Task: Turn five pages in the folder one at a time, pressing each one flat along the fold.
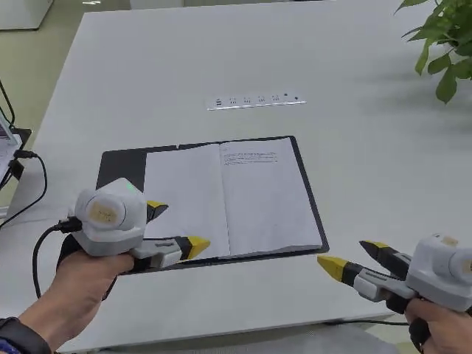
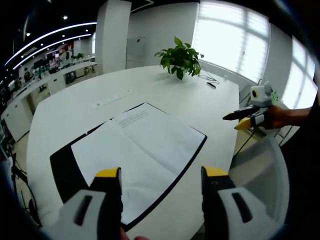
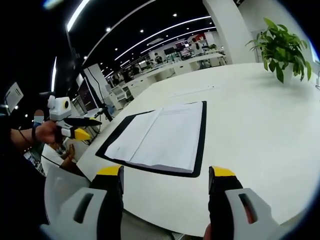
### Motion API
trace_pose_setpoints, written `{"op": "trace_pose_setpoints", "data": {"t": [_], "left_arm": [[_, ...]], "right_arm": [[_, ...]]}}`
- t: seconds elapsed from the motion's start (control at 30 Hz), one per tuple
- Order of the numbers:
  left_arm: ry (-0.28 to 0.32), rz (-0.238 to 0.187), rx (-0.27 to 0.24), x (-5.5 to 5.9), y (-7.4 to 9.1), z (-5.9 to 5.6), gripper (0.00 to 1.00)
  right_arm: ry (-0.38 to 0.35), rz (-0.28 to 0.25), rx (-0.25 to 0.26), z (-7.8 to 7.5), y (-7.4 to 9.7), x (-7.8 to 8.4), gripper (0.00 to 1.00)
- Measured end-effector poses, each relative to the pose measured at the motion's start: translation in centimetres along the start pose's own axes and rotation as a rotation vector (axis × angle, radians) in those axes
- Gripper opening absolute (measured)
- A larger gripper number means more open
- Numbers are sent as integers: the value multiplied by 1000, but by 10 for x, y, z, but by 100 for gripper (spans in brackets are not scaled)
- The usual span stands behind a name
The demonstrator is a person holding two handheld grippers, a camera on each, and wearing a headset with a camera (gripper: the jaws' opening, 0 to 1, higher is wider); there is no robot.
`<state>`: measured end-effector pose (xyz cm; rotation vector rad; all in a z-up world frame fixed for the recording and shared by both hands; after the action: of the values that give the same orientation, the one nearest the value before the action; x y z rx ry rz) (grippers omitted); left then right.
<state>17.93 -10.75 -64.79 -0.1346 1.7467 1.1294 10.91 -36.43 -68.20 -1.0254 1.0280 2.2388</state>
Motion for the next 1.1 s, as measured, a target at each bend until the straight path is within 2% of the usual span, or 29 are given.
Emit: {"op": "trace_pose_setpoints", "data": {"t": [0.23, 0.33, 0.43, 0.53, 0.7, 0.77, 1.0, 1.1], "left_arm": [[-40, 21, 40, -11, -25, -12, 63], [-67, 48, 38, -13, -40, -14, 63], [-63, 51, 47, -17, -50, -17, 63], [-68, 54, 68, -23, -59, -26, 63], [-74, 71, 91, -24, -80, -33, 63], [-69, 74, 105, -26, -86, -39, 63], [-112, 90, 143, -30, -111, -61, 62], [-122, 98, 149, -29, -121, -66, 62]], "right_arm": [[3, 15, -3, 0, 0, 1, 69], [7, 44, -4, -2, -2, 6, 69], [7, 52, -10, -2, -4, 6, 69], [8, 52, -15, -3, -6, 4, 70], [21, 83, -26, -2, -12, 6, 68], [24, 90, -39, -1, -14, 6, 68], [20, 110, -54, 1, -19, 12, 67], [23, 116, -62, 2, -20, 13, 68]]}}
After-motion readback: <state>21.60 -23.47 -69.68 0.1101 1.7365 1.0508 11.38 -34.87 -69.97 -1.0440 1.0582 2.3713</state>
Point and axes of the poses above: the centre of the closed fingertips' face, and the gripper's own axes: y roughly backward along the fingers, z roughly to its left, x roughly out of its underside, the point moved 2 cm from there along y, roughly backward along the fingers, and after that the axes turned 8 degrees about -x, right-handed, at the moved point
